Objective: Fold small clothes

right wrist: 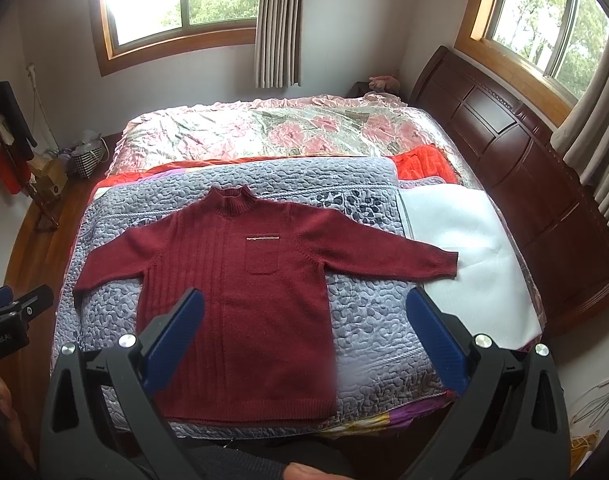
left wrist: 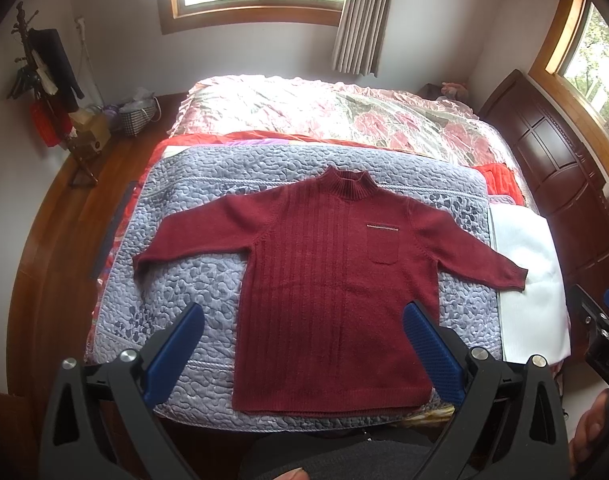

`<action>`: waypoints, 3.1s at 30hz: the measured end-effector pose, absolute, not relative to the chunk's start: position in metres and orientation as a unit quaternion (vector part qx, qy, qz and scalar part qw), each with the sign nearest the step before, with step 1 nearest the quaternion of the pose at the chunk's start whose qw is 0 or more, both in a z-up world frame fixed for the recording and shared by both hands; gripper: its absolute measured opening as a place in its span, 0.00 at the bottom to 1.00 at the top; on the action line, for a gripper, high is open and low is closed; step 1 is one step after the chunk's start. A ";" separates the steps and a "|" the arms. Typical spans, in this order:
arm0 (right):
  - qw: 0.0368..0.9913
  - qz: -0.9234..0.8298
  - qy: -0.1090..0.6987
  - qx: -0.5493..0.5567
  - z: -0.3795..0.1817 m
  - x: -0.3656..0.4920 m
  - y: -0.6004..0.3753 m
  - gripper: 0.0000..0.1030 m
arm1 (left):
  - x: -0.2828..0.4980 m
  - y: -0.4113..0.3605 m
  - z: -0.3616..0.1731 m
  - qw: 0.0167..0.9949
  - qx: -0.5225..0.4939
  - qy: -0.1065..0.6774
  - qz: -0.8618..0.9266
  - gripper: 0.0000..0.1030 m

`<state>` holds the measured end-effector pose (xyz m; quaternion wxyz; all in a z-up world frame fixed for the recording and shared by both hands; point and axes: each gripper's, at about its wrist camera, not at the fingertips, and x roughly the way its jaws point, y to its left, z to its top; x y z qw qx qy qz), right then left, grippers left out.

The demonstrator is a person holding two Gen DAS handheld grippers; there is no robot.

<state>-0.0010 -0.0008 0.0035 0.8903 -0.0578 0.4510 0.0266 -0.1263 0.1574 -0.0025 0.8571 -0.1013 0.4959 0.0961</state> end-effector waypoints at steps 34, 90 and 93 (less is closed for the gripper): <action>0.891 0.022 0.450 -0.059 -0.003 0.002 -0.001 0.97 | -0.121 0.151 -0.008 0.856 -0.094 0.501 0.092 0.96; 0.695 -0.158 0.380 0.589 -0.444 0.236 -0.480 0.14 | 0.060 0.024 -0.206 0.737 -0.181 0.650 -0.041 0.96; 0.708 -0.154 0.382 0.574 -0.430 0.242 -0.476 0.13 | 0.057 0.030 -0.208 0.735 -0.188 0.650 -0.038 0.96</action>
